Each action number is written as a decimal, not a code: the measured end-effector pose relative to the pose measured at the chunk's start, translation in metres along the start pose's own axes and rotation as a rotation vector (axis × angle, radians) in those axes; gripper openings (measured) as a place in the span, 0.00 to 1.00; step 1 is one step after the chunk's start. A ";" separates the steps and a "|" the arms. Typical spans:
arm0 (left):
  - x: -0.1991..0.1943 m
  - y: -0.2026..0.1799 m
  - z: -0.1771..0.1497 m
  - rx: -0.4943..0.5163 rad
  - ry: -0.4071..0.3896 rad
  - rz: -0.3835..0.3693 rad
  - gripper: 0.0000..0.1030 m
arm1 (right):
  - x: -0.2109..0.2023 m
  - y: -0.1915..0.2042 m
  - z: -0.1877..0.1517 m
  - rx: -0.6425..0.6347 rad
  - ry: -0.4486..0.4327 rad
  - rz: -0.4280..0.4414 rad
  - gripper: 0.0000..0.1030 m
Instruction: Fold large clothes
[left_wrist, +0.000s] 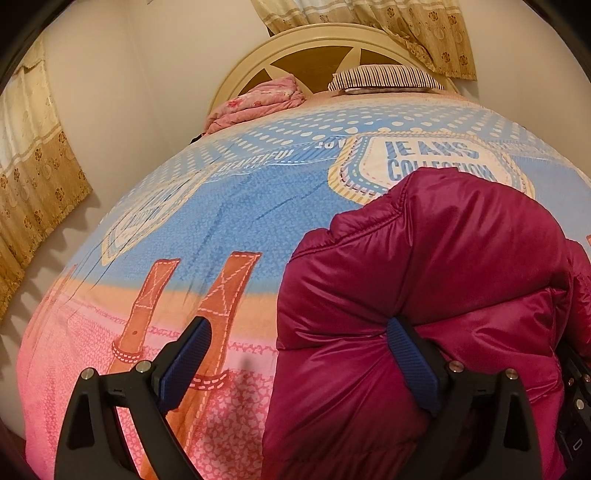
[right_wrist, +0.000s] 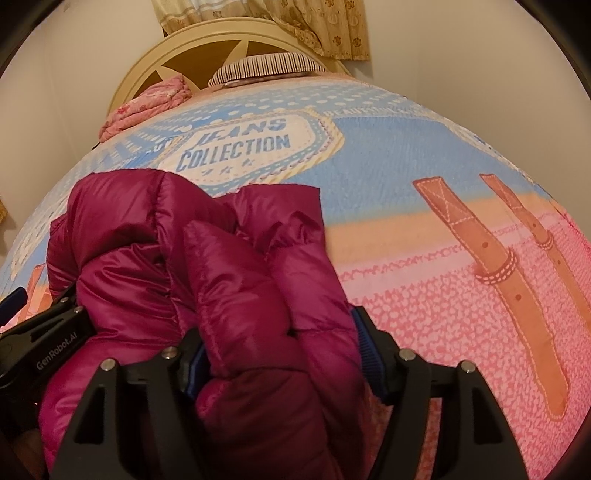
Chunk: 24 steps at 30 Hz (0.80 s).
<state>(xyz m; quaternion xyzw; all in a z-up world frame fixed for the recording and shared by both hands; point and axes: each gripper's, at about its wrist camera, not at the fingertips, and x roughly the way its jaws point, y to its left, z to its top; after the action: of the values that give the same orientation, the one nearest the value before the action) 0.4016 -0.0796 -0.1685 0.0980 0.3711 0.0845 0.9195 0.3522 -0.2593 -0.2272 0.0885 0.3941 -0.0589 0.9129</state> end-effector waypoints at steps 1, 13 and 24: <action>0.000 0.000 0.000 0.000 0.000 0.000 0.94 | 0.000 0.000 0.000 0.000 0.000 0.000 0.66; 0.001 0.000 0.000 0.000 0.002 0.001 0.94 | 0.002 0.000 0.000 -0.006 0.001 -0.011 0.67; 0.000 -0.001 0.000 0.000 0.002 0.001 0.94 | 0.004 -0.001 0.001 -0.007 0.007 -0.013 0.68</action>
<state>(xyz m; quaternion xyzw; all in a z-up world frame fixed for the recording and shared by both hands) 0.4016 -0.0801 -0.1691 0.0981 0.3719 0.0848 0.9192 0.3558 -0.2603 -0.2298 0.0828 0.3982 -0.0633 0.9113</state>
